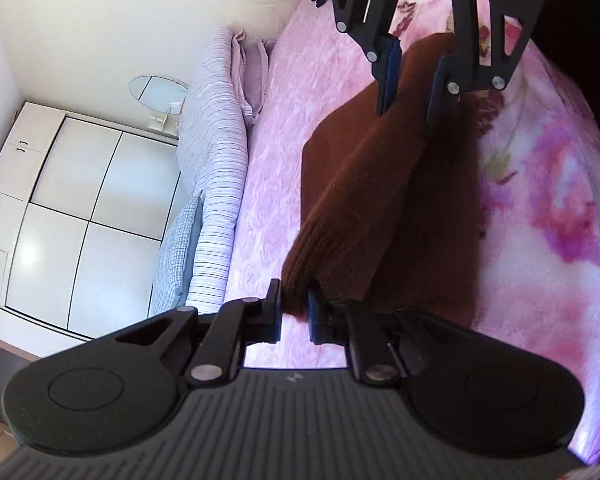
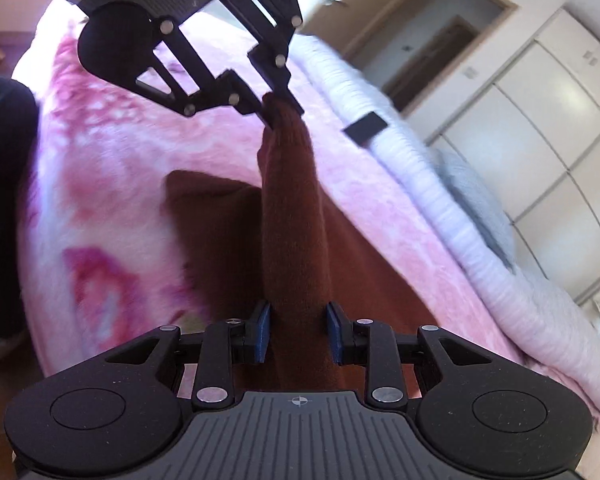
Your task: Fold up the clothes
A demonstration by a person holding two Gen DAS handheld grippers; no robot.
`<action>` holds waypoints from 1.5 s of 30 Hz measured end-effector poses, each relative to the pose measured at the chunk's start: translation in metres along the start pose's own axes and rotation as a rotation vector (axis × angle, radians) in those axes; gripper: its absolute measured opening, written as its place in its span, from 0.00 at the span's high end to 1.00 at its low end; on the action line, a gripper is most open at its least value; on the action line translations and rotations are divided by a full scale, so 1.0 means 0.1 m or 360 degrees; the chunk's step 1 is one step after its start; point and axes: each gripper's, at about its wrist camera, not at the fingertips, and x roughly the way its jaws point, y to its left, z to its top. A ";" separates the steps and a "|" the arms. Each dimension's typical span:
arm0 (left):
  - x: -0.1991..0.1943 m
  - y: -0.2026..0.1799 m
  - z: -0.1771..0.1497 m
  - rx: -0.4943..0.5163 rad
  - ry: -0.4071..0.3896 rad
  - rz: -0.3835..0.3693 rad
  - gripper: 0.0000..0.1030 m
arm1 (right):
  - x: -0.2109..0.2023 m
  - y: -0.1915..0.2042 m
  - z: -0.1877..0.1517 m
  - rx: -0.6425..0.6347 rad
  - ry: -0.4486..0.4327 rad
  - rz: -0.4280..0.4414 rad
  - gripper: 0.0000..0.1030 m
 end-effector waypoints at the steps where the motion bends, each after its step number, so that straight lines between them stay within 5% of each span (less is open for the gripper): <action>1: 0.04 -0.11 -0.03 0.0036 0.0023 -0.0053 0.90 | 0.02 0.01 0.00 -0.0001 0.0014 0.0004 0.72; 4: 0.13 -0.46 -0.15 0.0157 0.0093 -0.0196 0.90 | 0.05 0.12 -0.04 -0.0081 0.0070 0.0053 0.72; 7: 0.05 -0.65 -0.25 0.0160 0.0114 -0.0211 0.92 | 0.02 0.24 -0.11 -0.0224 0.0086 -0.0024 0.72; 10: 0.00 -0.66 -0.28 0.0066 0.0123 -0.0245 0.93 | -0.01 0.24 -0.17 -0.0265 0.0113 -0.0132 0.21; 11: 0.00 -0.68 -0.29 0.0061 0.0129 -0.0248 0.94 | -0.01 0.24 -0.20 -0.0275 0.0116 -0.0156 0.19; 22: 0.17 -0.55 -0.23 0.0045 0.0157 -0.0271 0.96 | -0.05 -0.15 -0.14 -0.0056 0.0093 -0.0103 0.24; 24: 0.15 -0.53 -0.24 0.0040 0.0161 -0.0269 0.96 | -0.02 -0.12 -0.14 -0.0095 0.0106 -0.0089 0.32; 26: 0.18 -0.51 -0.26 0.0030 0.0181 -0.0244 0.97 | 0.02 -0.04 -0.15 -0.0138 0.0128 -0.0077 0.58; 29: 0.27 -0.45 -0.27 -0.0039 0.0232 -0.0204 0.97 | 0.11 0.08 -0.16 -0.0155 0.0124 -0.0137 0.62; 40: 0.13 -0.28 -0.37 -0.0315 0.0379 -0.0306 0.94 | -0.20 0.03 -0.28 0.0026 0.0209 -0.0077 0.61; 42: 0.10 -0.28 -0.37 -0.0340 0.0395 -0.0309 0.93 | -0.28 0.03 -0.32 0.0041 0.0225 -0.0085 0.45; 45: 0.04 -0.31 -0.34 -0.0351 0.0401 -0.0305 0.92 | -0.40 0.04 -0.38 0.0064 0.0247 -0.0097 0.38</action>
